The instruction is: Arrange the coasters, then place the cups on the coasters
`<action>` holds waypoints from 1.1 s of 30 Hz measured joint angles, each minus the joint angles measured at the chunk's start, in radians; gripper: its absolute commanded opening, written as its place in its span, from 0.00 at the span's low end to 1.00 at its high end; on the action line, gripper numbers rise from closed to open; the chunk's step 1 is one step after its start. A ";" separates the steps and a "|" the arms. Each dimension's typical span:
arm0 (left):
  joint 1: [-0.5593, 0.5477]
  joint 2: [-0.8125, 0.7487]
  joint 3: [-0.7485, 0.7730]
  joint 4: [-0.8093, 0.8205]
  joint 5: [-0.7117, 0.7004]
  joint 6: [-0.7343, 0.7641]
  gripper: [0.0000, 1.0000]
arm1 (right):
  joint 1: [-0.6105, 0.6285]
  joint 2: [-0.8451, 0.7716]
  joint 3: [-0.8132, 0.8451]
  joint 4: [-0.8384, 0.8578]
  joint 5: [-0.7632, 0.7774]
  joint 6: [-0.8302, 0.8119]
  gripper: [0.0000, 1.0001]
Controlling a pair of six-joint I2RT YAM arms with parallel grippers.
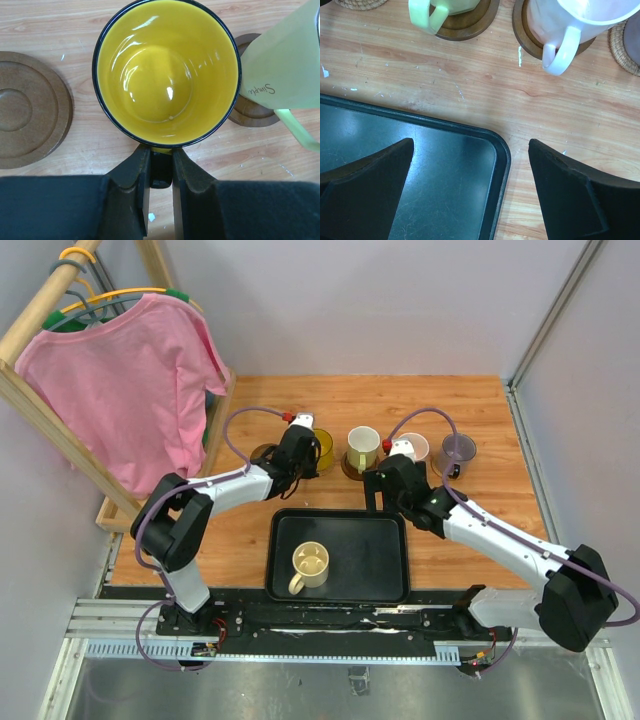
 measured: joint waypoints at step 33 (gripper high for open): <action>0.001 0.013 -0.011 0.050 -0.002 -0.033 0.61 | 0.000 0.017 0.000 0.001 -0.023 0.001 0.99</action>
